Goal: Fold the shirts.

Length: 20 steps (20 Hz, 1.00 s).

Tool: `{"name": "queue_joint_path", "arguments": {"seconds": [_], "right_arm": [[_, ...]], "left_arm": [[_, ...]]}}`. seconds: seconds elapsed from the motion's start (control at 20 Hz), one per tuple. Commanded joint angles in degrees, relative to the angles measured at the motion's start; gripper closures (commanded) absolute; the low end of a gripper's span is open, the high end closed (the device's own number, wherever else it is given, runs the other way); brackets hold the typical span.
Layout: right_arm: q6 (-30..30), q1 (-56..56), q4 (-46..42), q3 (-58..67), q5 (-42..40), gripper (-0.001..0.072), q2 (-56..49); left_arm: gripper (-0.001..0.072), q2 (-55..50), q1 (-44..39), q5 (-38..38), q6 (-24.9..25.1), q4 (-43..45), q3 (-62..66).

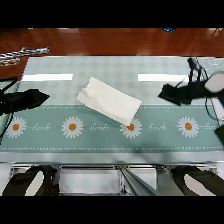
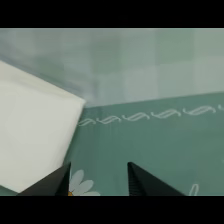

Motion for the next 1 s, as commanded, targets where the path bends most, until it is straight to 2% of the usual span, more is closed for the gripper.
{"name": "queue_joint_path", "arguments": {"seconds": [0.0, 0.25, 0.3, 0.4, 0.75, 0.85, 0.9, 0.95], "right_arm": [[1.0, -1.2, 13.1, -19.8, -15.7, 0.0294, 4.7], [-20.2, -0.8, 40.9, -21.6, -16.0, 0.0294, -6.8], [-23.1, 0.0, 43.6, -20.9, -15.0, 0.0294, -9.2], [-25.0, 3.1, 44.1, -17.8, -13.7, 0.0294, -14.0], [-24.6, 11.9, 44.0, -5.1, -12.4, 0.0301, -25.5], [-24.7, 14.2, 43.7, -0.7, -11.3, 0.0377, -27.4], [-24.7, 15.0, 42.7, 1.7, -10.6, 0.0554, -27.6], [-26.2, 15.7, 42.0, 4.4, -10.5, 0.0688, -27.4]], "left_arm": [[0.0689, 0.3, -1.4, -0.6, 0.0, 0.0, 0.2], [0.0689, 0.3, -3.3, -0.4, 0.0, 0.0, 0.2], [0.0689, 0.3, -3.4, -0.4, 0.0, 0.0, 0.2], [0.0689, 0.1, -3.4, -0.4, -0.1, 0.0, 0.2], [0.0689, -0.1, -3.4, -0.4, -0.7, 0.0, 0.2], [0.0689, -0.1, -3.4, -0.4, -0.7, 0.0, 0.2], [0.0689, -0.1, -3.4, -0.4, -0.7, 0.0, 0.2], [0.0689, -0.1, -3.3, -0.4, -0.7, 0.0, 0.2]]}}
